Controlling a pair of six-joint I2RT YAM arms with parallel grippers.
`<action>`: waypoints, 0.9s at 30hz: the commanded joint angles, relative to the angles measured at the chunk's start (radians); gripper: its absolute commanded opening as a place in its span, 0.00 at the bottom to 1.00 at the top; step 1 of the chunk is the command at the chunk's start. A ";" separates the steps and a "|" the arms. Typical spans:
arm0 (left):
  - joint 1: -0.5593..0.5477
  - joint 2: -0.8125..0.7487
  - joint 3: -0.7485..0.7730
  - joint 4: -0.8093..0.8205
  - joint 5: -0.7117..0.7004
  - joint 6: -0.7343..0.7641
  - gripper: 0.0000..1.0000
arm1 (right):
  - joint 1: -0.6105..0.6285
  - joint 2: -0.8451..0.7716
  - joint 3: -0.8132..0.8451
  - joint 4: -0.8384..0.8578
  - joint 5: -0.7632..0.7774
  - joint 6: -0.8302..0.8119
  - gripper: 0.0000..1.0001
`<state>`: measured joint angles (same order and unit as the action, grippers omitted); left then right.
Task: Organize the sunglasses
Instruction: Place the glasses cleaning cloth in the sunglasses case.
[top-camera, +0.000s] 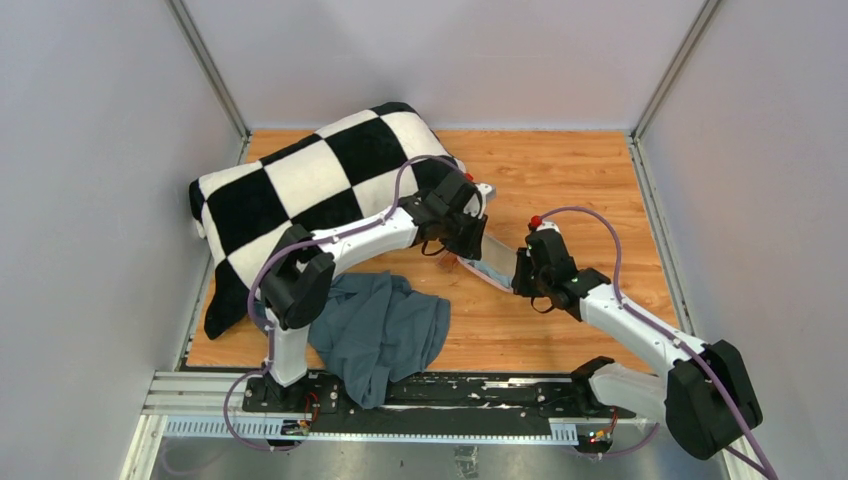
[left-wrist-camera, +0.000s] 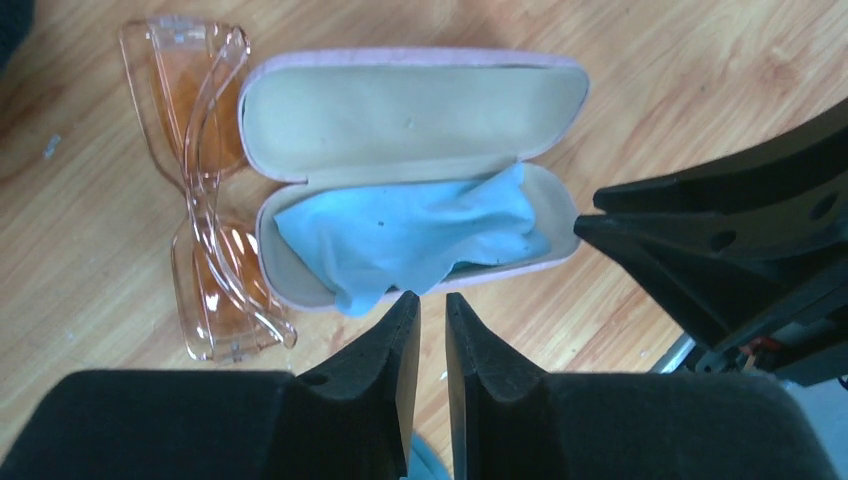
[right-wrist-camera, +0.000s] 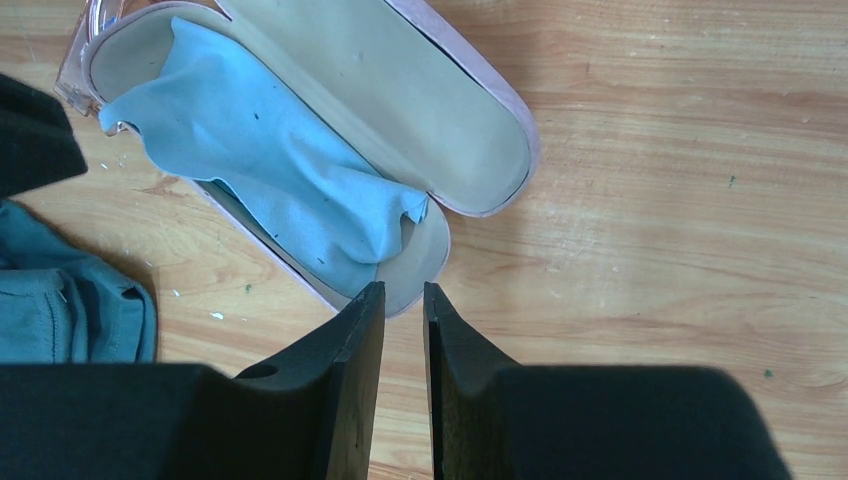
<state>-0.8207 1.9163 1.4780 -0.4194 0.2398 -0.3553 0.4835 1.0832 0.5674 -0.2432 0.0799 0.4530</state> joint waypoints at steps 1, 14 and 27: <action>-0.001 0.066 0.044 0.019 0.004 0.005 0.21 | -0.013 -0.012 0.009 -0.028 0.011 0.007 0.26; -0.001 0.136 0.007 -0.015 -0.014 0.041 0.19 | -0.014 0.023 -0.001 -0.015 0.002 0.001 0.25; -0.001 0.135 -0.020 -0.025 -0.022 0.056 0.19 | -0.017 -0.027 -0.019 -0.031 0.092 0.102 0.43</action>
<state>-0.8207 2.0472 1.4879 -0.4282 0.2253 -0.3172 0.4831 1.0863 0.5671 -0.2520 0.1089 0.4839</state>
